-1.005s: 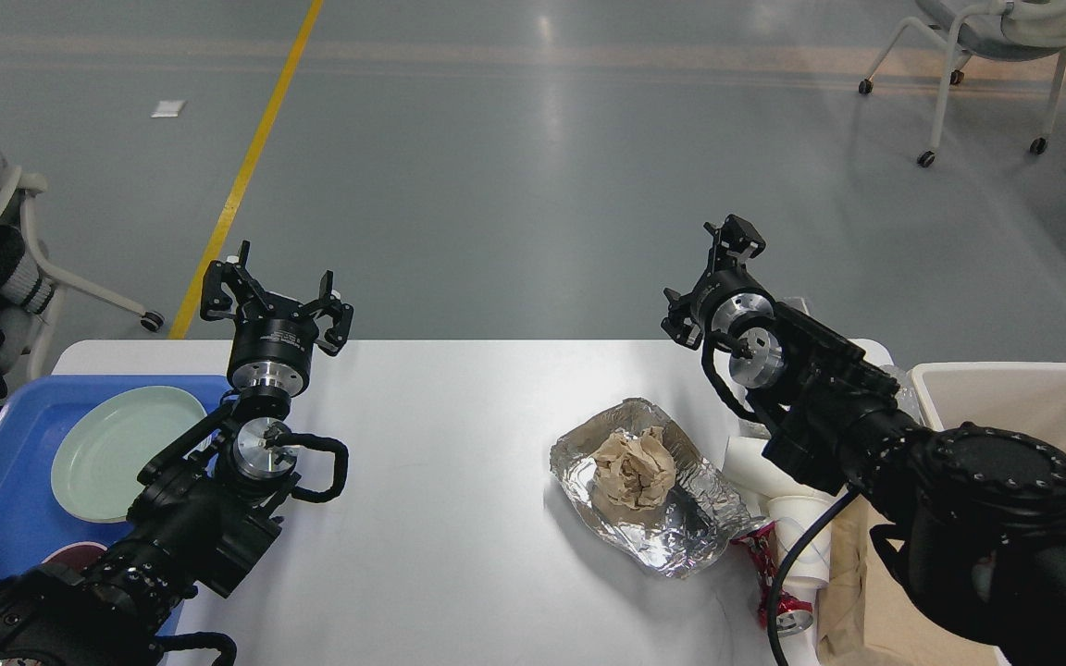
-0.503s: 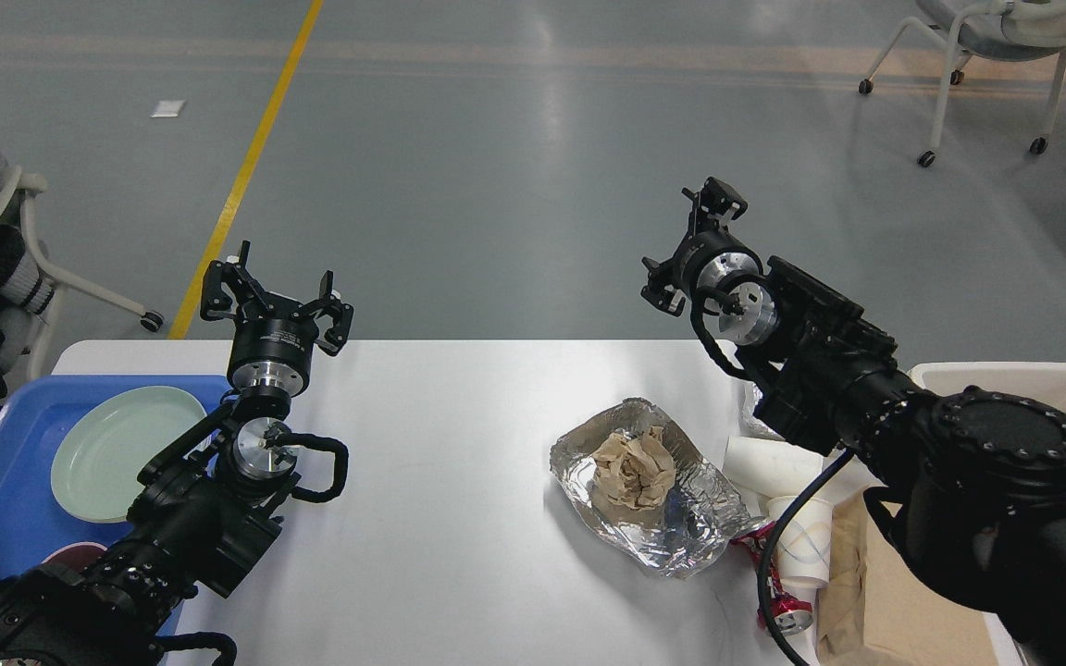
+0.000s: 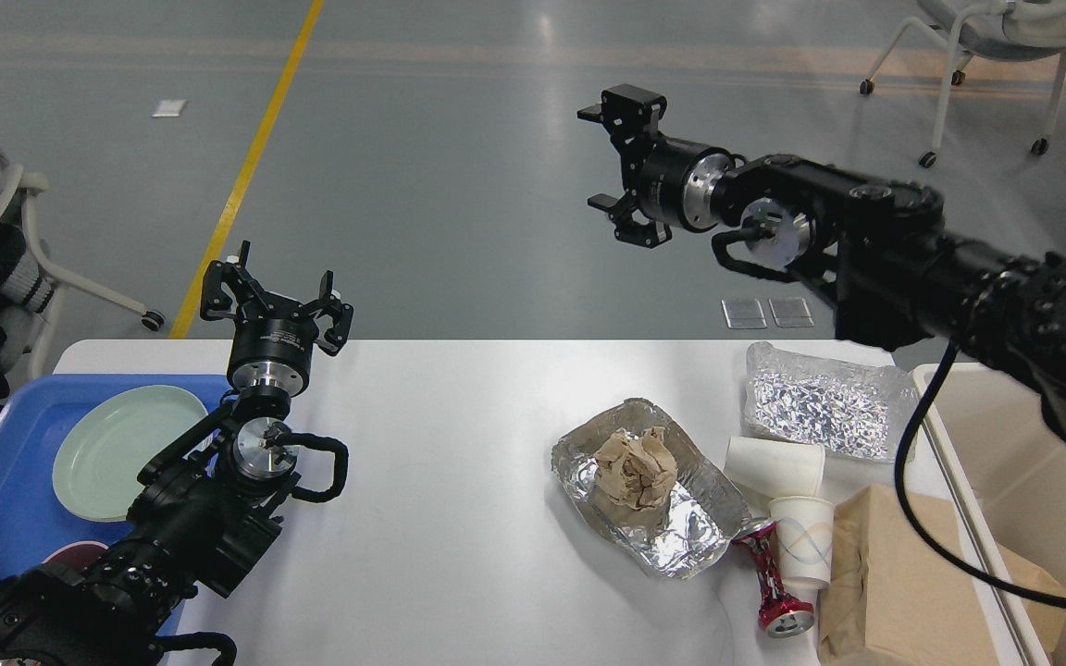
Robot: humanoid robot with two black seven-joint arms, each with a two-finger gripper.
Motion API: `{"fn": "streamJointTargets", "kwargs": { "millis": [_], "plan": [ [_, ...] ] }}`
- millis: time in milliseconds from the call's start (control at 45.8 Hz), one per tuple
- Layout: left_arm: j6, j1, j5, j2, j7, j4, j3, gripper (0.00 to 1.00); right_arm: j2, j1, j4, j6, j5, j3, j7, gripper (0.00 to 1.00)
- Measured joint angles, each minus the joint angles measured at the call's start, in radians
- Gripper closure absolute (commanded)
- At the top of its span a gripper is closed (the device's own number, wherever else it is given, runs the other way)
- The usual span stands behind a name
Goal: Tidy desktop
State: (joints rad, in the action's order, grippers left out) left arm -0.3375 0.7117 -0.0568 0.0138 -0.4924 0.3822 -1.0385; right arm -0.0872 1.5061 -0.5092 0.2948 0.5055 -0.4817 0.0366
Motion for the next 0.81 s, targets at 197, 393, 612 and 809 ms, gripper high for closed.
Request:
{"fn": "streamJointTargets", "kwargs": {
  "millis": [197,393,612,809],
  "plan": [
    [0.000,0.000,0.000,0.000,0.000,0.000,0.000,0.00,-0.059,0.274,-0.135,0.128,-0.084,-0.384,0.000,0.00],
    [0.000,0.000,0.000,0.000,0.000,0.000,0.000,0.00,-0.162,0.509,-0.303,0.313,-0.237,-0.516,-0.005,0.00],
    [0.000,0.000,0.000,0.000,0.000,0.000,0.000,0.00,-0.242,0.783,-0.436,0.618,-0.357,-0.515,-0.004,0.00],
    [0.000,0.000,0.000,0.000,0.000,0.000,0.000,0.00,-0.269,0.930,-0.585,0.665,-0.396,-0.520,-0.001,0.00]
  ]
}}
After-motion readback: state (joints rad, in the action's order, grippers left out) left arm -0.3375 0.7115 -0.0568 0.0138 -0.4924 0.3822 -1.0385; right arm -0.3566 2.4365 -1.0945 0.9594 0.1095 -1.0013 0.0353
